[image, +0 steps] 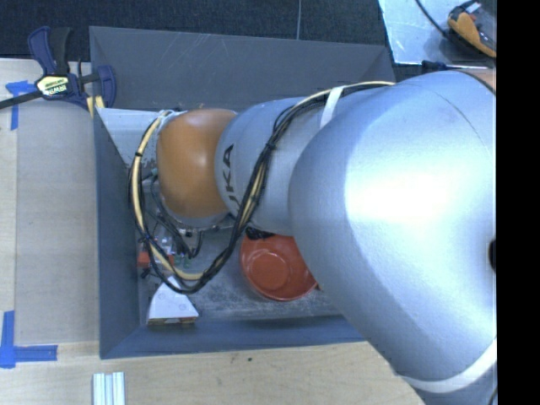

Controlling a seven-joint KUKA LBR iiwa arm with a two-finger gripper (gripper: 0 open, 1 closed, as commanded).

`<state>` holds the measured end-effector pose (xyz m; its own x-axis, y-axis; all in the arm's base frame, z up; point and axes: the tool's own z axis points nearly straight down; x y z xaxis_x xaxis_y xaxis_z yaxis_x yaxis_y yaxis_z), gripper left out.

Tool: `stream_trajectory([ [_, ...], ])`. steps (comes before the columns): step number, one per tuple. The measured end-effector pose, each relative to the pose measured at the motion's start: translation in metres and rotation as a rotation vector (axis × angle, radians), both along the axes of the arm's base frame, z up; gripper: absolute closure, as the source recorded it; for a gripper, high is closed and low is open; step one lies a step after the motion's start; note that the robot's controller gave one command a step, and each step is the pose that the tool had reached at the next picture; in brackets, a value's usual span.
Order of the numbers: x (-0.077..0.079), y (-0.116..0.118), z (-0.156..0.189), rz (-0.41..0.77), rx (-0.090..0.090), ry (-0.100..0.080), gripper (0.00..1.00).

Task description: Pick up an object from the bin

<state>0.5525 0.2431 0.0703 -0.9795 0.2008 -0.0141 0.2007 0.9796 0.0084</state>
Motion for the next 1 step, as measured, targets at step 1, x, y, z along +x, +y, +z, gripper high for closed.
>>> stream_trajectory([
  [1,-0.0066,0.0005,0.0013,-0.022,-0.001,0.006,1.00],
])
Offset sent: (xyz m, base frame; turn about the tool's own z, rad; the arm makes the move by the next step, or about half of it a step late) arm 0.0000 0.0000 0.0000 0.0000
